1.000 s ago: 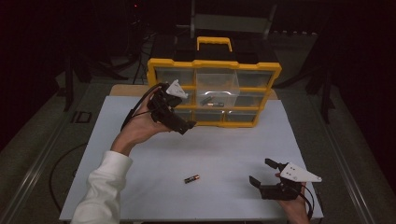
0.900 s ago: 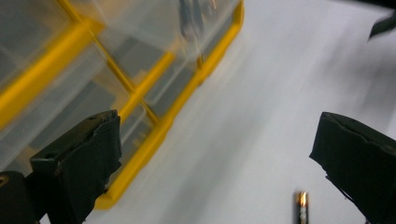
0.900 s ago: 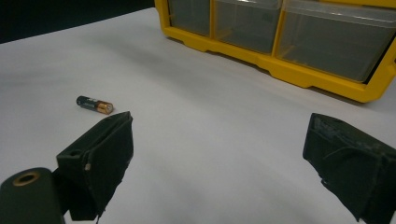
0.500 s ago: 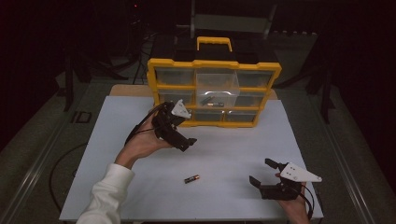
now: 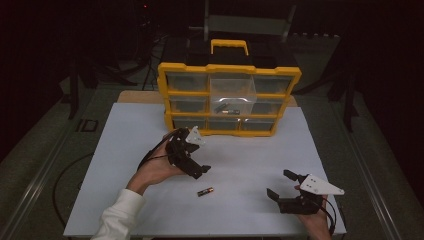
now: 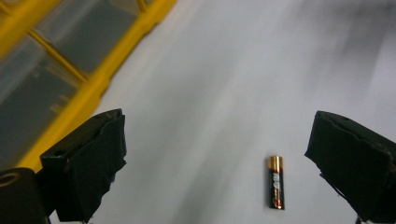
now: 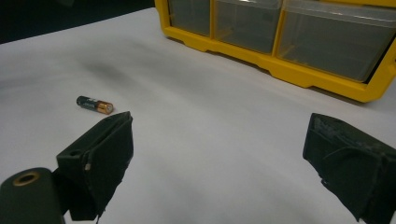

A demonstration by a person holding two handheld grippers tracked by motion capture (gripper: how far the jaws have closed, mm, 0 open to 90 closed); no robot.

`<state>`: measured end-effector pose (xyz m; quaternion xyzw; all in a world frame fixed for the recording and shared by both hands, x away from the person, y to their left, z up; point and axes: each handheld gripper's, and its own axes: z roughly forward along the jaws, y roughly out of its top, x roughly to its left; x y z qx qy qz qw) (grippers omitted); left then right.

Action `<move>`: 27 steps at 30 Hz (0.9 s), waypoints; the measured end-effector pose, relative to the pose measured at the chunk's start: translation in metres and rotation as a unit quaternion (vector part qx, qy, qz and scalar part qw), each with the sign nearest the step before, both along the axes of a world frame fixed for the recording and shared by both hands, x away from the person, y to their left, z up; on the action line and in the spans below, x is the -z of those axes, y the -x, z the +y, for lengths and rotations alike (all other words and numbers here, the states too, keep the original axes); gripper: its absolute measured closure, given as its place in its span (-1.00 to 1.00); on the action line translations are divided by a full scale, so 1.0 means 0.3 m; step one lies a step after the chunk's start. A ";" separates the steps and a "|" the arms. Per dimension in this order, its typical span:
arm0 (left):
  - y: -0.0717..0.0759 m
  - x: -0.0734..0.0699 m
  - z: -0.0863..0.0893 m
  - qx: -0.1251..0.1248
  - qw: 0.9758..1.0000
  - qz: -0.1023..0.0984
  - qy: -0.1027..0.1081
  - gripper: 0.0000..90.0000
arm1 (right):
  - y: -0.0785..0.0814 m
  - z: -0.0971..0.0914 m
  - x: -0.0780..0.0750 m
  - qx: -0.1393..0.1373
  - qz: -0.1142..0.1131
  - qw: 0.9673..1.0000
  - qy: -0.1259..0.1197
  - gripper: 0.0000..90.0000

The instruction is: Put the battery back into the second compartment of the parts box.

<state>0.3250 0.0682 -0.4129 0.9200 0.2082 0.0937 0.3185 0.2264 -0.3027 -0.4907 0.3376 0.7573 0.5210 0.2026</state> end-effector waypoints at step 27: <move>0.068 0.153 -0.046 0.017 0.999 0.023 -0.044 -0.77 | 0.002 0.000 -0.002 0.001 -0.001 1.000 0.002 -0.81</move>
